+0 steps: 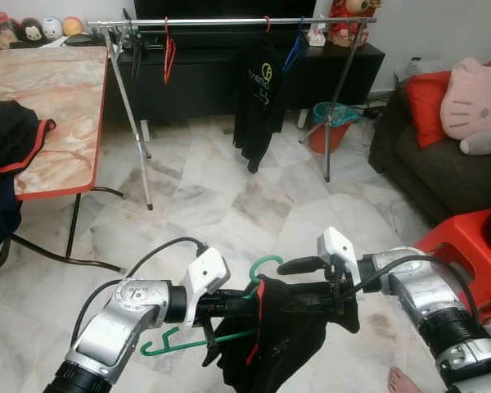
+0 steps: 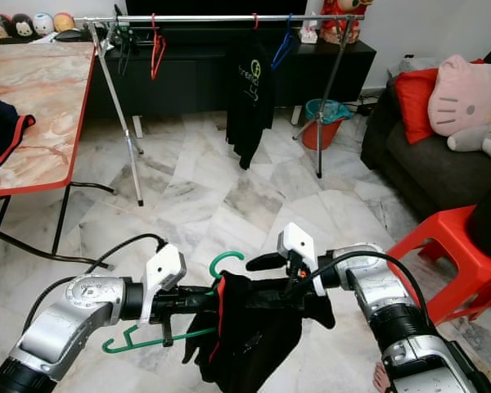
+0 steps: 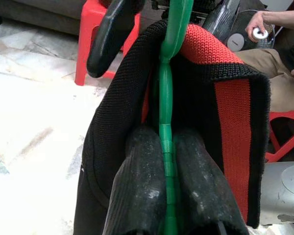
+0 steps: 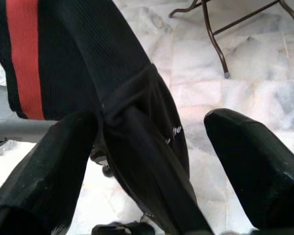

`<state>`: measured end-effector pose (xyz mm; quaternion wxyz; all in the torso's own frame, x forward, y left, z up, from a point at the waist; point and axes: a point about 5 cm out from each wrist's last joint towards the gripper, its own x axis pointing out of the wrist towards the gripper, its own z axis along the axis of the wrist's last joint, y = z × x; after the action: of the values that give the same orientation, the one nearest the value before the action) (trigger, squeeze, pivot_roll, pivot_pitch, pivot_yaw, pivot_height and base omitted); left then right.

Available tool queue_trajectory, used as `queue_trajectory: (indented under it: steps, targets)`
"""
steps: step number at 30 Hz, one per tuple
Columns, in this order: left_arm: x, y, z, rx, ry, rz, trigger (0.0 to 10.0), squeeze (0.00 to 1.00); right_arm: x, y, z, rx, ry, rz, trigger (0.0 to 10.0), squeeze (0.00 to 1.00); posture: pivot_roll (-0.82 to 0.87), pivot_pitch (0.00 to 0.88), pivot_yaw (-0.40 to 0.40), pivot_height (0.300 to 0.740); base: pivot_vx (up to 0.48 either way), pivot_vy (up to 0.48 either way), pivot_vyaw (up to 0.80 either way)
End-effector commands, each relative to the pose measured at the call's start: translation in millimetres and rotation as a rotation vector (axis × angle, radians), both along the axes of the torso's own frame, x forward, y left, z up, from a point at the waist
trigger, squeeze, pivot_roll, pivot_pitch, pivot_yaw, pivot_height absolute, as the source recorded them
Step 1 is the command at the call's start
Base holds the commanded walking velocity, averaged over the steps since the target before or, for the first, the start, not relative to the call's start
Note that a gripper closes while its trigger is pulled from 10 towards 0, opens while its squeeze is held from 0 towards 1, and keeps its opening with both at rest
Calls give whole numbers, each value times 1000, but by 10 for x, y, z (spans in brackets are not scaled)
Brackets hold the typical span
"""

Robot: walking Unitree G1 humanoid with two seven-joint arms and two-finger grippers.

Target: Hang hanger

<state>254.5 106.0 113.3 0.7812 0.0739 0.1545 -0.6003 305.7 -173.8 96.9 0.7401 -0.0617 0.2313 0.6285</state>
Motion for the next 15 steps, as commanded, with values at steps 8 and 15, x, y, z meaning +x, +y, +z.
queue_trajectory:
  steps: [8, 15]
  targets:
    - [9, -82, 114, -38, -25, -40, 10000, 0, -91, -71, -116, -63, 32, 37, 0, 0, 45, 47, -109, 740, 0, 0, 0]
    - [21, -100, 120, -42, -27, -39, 10000, 0, -91, -65, -134, -71, 30, 35, 549, 0, 45, 46, -111, 740, 0, 0, 0]
